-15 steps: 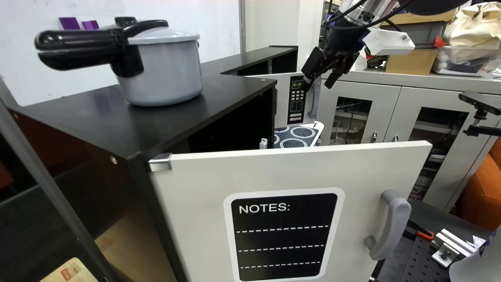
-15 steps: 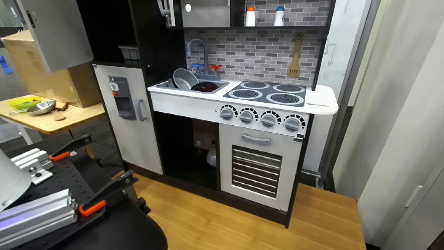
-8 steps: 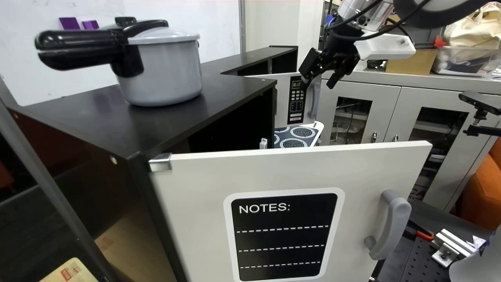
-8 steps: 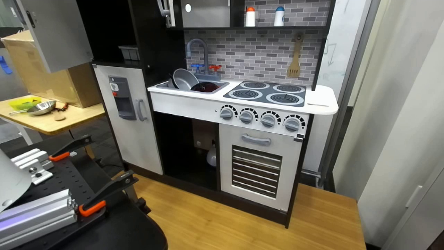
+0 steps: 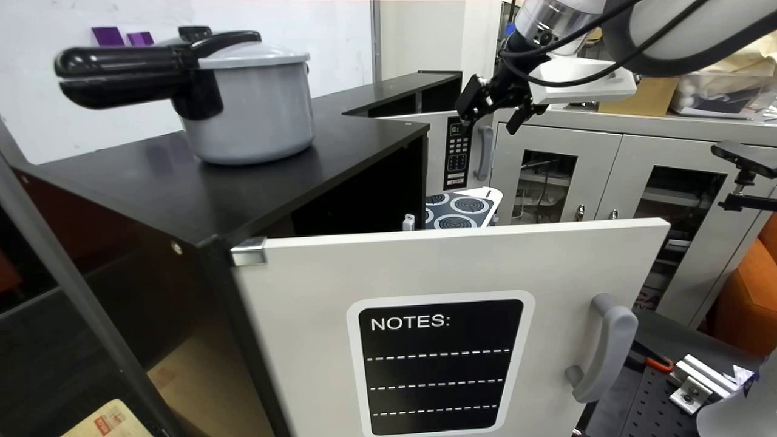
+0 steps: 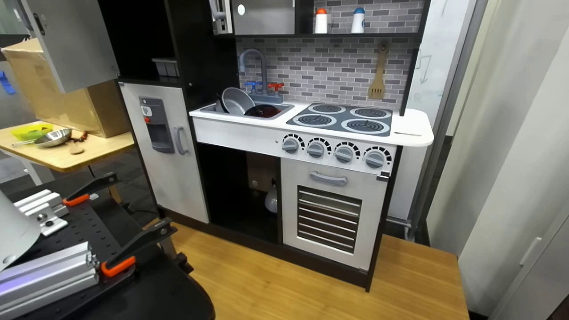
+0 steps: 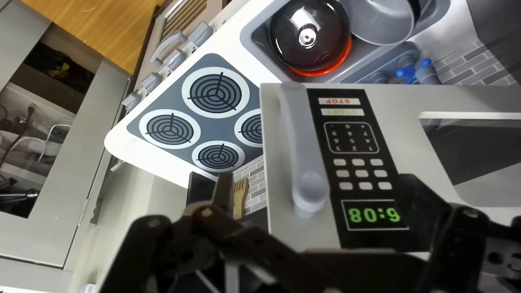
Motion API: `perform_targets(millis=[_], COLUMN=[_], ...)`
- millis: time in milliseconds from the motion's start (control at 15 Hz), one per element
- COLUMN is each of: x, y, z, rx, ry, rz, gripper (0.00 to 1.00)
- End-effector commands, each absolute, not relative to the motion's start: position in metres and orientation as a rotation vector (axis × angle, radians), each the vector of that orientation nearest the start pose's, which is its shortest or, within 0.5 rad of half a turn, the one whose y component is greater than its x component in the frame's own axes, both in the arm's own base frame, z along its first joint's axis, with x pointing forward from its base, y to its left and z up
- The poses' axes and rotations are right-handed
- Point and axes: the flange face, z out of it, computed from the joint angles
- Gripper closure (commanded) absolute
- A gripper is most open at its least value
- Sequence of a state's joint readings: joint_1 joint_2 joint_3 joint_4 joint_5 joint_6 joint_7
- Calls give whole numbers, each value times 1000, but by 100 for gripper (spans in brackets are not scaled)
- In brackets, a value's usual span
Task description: Close the microwave
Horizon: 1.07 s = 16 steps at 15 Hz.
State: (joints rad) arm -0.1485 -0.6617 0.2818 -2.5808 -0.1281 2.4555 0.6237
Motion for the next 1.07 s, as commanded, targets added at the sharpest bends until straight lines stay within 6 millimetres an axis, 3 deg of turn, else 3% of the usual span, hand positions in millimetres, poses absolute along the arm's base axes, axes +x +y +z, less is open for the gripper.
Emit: perform_targets(millis=[0, 1000], x=[385, 376], y=[66, 75], z=[523, 509], rx=[-3047, -3058], ry=[669, 615], rz=[-911, -913], gripper=[0, 0])
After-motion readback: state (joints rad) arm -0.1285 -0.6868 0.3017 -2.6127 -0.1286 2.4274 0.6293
